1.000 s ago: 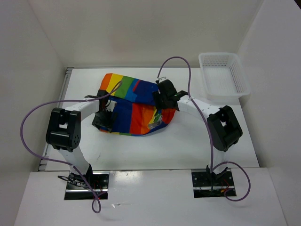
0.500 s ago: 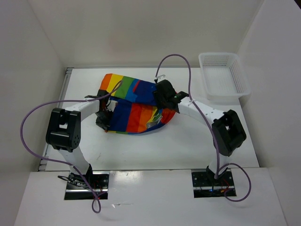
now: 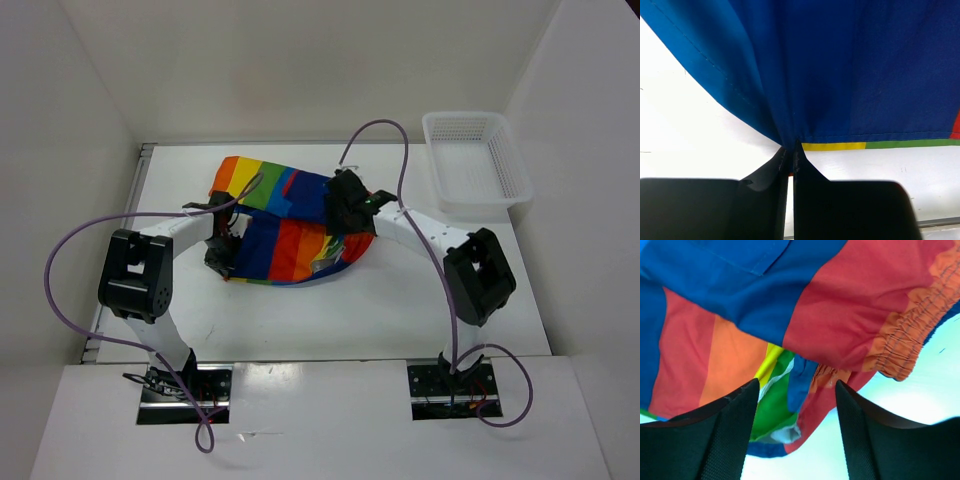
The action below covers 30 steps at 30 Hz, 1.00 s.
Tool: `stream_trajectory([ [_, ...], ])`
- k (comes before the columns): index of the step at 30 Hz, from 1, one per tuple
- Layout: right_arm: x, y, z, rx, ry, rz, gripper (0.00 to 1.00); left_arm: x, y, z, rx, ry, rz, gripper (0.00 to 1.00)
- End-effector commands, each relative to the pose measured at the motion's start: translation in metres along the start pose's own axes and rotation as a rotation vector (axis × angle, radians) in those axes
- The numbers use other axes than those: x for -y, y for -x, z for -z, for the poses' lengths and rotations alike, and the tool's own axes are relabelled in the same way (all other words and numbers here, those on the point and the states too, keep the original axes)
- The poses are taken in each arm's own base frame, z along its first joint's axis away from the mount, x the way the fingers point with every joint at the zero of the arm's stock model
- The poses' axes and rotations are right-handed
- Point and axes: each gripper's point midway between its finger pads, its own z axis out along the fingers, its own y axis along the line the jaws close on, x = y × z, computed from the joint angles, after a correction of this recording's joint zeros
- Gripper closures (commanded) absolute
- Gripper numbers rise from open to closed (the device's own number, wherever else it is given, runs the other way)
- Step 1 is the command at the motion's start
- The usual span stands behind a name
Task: Fold and stack the shorts
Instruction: Flatten the shorts out
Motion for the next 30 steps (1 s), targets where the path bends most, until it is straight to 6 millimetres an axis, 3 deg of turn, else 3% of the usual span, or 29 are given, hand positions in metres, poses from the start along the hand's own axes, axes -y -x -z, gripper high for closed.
stream_trajectory([
  [1, -0.002, 0.011, -0.002, 0.019, -0.033, -0.064, 0.32, -0.002, -0.013, -0.022, -0.051, 0.013, -0.008, 0.95],
  [3, 0.009, -0.009, -0.011, -0.021, -0.085, -0.071, 0.32, -0.002, -0.013, -0.022, -0.052, 0.013, -0.008, 0.95],
  [8, 0.013, -0.027, -0.029, -0.054, -0.102, -0.060, 0.32, -0.002, -0.011, -0.020, -0.042, 0.014, -0.008, 0.95],
  [9, 0.013, -0.028, -0.032, -0.055, -0.103, -0.060, 0.35, -0.002, -0.011, -0.020, -0.042, 0.014, -0.008, 0.95],
  [10, 0.014, -0.035, -0.039, -0.075, -0.113, -0.053, 0.40, -0.002, -0.011, -0.020, -0.042, 0.014, -0.008, 0.95],
  [13, 0.019, -0.025, -0.051, -0.026, -0.148, 0.002, 0.72, 0.000, -0.009, -0.017, -0.031, 0.005, -0.008, 0.95],
  [14, 0.021, -0.021, -0.052, -0.010, -0.157, 0.017, 0.91, 0.000, -0.009, -0.017, -0.031, 0.005, -0.008, 0.95],
  [15, 0.019, -0.010, -0.052, 0.028, -0.154, 0.029, 0.99, 0.003, -0.005, -0.016, -0.019, -0.012, -0.008, 0.95],
  [17, 0.020, 0.019, -0.049, 0.110, -0.169, 0.114, 1.00, -0.002, 0.001, -0.010, 0.002, -0.017, 0.014, 0.97],
  [20, 0.016, 0.101, -0.034, 0.296, -0.148, 0.145, 1.00, -0.039, 0.046, 0.026, 0.139, 0.055, 0.084, 0.98],
  [21, 0.007, 0.157, -0.011, 0.410, -0.116, 0.103, 1.00, -0.061, 0.064, 0.045, 0.203, 0.084, 0.135, 0.98],
  [22, 0.019, 0.184, -0.002, 0.445, -0.125, 0.107, 1.00, -0.082, 0.107, 0.087, 0.341, 0.125, 0.158, 1.00],
  [23, 0.019, 0.209, 0.010, 0.492, -0.116, 0.102, 1.00, -0.095, 0.130, 0.115, 0.428, 0.146, 0.175, 1.00],
  [24, 0.015, 0.252, 0.040, 0.593, -0.093, 0.081, 1.00, -0.109, 0.147, 0.144, 0.500, 0.176, 0.194, 1.00],
  [25, 0.020, 0.270, 0.057, 0.638, -0.097, 0.075, 1.00, -0.126, 0.160, 0.175, 0.572, 0.210, 0.220, 1.00],
  [26, 0.029, 0.297, 0.082, 0.708, -0.099, 0.076, 1.00, -0.136, 0.189, 0.236, 0.731, 0.244, 0.221, 1.00],
  [29, 0.046, 0.312, 0.118, 0.769, -0.131, 0.106, 1.00, -0.142, 0.203, 0.307, 0.893, 0.290, 0.226, 1.00],
  [30, 0.054, 0.313, 0.138, 0.793, -0.131, 0.105, 1.00, -0.140, 0.202, 0.336, 0.953, 0.301, 0.222, 1.00],
])
